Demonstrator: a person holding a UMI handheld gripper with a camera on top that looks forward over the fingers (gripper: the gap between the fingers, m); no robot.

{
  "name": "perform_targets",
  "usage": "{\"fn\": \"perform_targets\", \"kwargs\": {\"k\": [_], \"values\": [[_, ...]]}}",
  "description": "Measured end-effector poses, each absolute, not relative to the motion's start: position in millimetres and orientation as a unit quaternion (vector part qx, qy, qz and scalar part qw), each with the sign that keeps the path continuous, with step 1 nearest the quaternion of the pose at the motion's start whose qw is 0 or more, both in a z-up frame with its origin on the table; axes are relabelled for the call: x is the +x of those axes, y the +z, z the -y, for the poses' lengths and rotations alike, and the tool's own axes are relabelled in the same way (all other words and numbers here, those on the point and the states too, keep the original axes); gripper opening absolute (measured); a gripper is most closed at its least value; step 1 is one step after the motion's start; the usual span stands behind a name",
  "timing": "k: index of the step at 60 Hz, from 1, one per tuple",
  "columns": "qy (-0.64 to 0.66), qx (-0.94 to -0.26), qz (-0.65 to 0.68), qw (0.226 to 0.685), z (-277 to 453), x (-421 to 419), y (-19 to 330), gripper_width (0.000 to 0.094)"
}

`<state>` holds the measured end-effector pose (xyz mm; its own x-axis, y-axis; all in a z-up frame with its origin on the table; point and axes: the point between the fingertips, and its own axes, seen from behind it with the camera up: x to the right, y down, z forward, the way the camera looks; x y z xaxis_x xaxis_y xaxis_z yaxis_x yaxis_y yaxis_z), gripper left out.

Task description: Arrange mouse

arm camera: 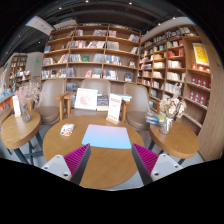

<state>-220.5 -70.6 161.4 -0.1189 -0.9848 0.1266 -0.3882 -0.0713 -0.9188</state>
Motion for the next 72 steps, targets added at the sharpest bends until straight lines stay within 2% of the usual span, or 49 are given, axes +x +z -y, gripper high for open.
{"fn": "perform_targets", "kwargs": {"k": [24,44,56,72], "values": [[-0.388,-0.620,-0.584,0.353,-44,-210,123,0.0856],[-0.339,-0.639,-0.585,0.368,-139,-170,82,0.0855],[-0.330,-0.634,-0.597,0.365,-166,-122,60,0.0855],[-0.339,-0.627,-0.616,0.335,-170,-49,33,0.0855]]}}
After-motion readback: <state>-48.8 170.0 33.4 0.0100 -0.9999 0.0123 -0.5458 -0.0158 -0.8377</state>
